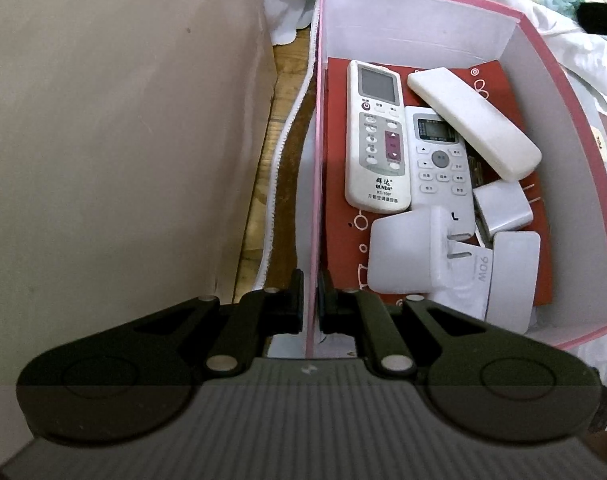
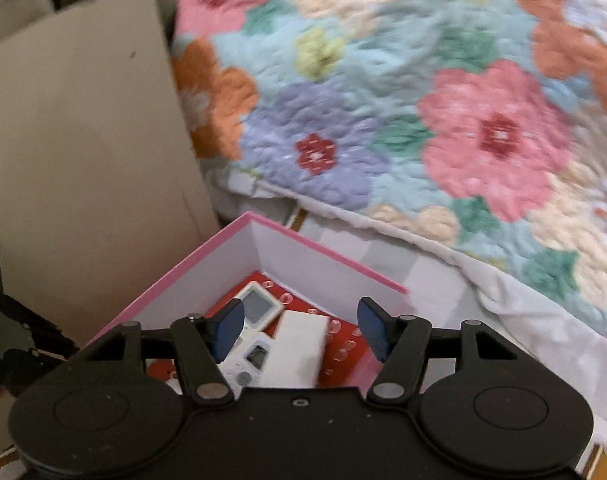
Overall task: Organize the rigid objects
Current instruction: 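Lower the cream remote into the box beside the chargers, release, then grasp the cream TCL remote on the rug with the right gripper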
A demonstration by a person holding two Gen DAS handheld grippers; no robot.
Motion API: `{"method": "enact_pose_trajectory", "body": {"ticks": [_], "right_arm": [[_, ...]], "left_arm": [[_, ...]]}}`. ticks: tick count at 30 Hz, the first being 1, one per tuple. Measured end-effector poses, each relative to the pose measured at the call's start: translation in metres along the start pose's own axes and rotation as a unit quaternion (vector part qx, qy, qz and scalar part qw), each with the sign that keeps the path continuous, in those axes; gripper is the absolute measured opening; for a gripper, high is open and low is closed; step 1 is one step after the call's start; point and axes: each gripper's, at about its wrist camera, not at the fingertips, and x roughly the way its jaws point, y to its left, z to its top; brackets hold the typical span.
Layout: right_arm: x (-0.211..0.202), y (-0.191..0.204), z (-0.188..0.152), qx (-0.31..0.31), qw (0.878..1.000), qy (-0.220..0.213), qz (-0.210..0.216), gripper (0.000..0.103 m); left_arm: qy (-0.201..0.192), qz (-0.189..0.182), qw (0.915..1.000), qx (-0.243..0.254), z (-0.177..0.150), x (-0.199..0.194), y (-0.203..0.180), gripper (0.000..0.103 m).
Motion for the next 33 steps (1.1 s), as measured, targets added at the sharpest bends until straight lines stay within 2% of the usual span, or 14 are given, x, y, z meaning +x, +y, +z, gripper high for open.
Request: {"method": "enact_pose_trajectory", "body": {"ticks": [4,7,10,12,14,16,18,20,21,24,27,29,31,33], "right_arm": [[-0.016,-0.02,-0.018,-0.011,1.0,-0.013,-0.025,0.072],[-0.018,-0.038,-0.03,-0.017,0.998,0.012,-0.052,0.075],[-0.009,-0.071,-0.041,0.054,0.995,0.062,-0.061,0.076],[-0.003,-0.095,-0.051,0.121,0.987,0.089,-0.064,0.076],[0.005,-0.108,-0.062,0.143,0.982,0.107,-0.068,0.076],[0.015,-0.112,-0.073,0.108,0.984,0.114,-0.083,0.076],[0.024,-0.105,-0.084,0.011,0.989,0.102,-0.102,0.088],[0.031,-0.098,-0.097,-0.099,0.984,0.101,-0.109,0.088],[0.035,-0.097,-0.102,-0.133,0.979,0.114,-0.105,0.088],[0.043,-0.103,-0.108,-0.164,0.974,0.139,-0.068,0.088],[0.065,-0.113,-0.11,-0.174,0.97,0.158,-0.061,0.088],[0.081,-0.121,-0.11,-0.165,0.969,0.171,-0.063,0.091],[0.088,-0.133,-0.107,-0.107,0.977,0.177,-0.056,0.093],[0.09,-0.146,-0.107,-0.02,0.982,0.184,-0.04,0.082]], "left_arm": [[0.001,0.003,1.0,0.001,-0.001,0.0,-0.001,0.007],[0.001,0.005,1.0,0.0,-0.001,0.001,-0.002,0.007],[0.002,0.005,1.0,0.0,0.0,0.001,-0.002,0.007],[0.001,0.007,1.0,0.0,0.0,0.002,-0.003,0.007],[0.001,0.009,1.0,0.003,-0.001,0.002,-0.004,0.007],[0.002,0.011,0.9999,0.007,-0.001,0.002,-0.004,0.007],[0.008,0.012,0.9998,0.014,0.001,0.004,-0.005,0.007],[0.012,0.015,0.9995,0.025,0.004,0.005,-0.007,0.007],[0.012,0.018,0.9993,0.03,0.006,0.005,-0.008,0.007],[0.015,0.023,0.9992,0.029,0.008,0.005,-0.01,0.007],[0.02,0.023,0.9993,0.024,0.009,0.005,-0.009,0.007],[0.023,0.026,0.999,0.027,0.009,0.004,-0.01,0.007],[0.024,0.03,0.9988,0.029,0.009,0.004,-0.011,0.008],[0.019,0.029,0.9991,0.025,0.009,0.005,-0.012,0.008]]}}
